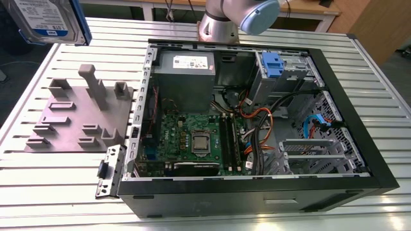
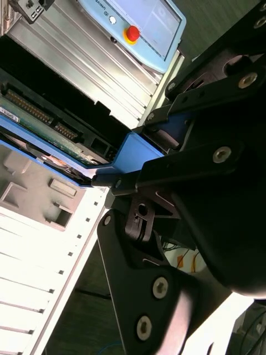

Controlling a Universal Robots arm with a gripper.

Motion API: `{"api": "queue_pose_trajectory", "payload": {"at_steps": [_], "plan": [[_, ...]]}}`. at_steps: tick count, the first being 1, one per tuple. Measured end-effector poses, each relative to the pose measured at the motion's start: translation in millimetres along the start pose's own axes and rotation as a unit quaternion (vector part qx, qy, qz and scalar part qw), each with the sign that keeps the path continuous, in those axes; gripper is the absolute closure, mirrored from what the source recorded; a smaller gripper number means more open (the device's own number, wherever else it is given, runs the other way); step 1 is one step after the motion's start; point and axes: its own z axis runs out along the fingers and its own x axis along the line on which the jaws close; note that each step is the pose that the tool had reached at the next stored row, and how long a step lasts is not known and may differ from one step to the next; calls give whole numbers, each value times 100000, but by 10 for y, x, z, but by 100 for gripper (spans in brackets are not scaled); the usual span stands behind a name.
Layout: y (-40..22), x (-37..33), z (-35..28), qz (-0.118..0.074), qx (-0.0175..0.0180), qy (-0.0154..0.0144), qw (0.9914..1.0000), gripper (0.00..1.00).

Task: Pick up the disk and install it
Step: 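Pick up the disk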

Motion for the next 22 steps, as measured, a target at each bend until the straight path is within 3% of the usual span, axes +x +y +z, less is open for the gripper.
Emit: {"api": "queue_pose_trajectory", "payload": {"at_steps": [6,22], "plan": [[-7,88,3,-10,0,-1,100000,64],[-189,98,9,-43,5,-1,100000,64]]}}
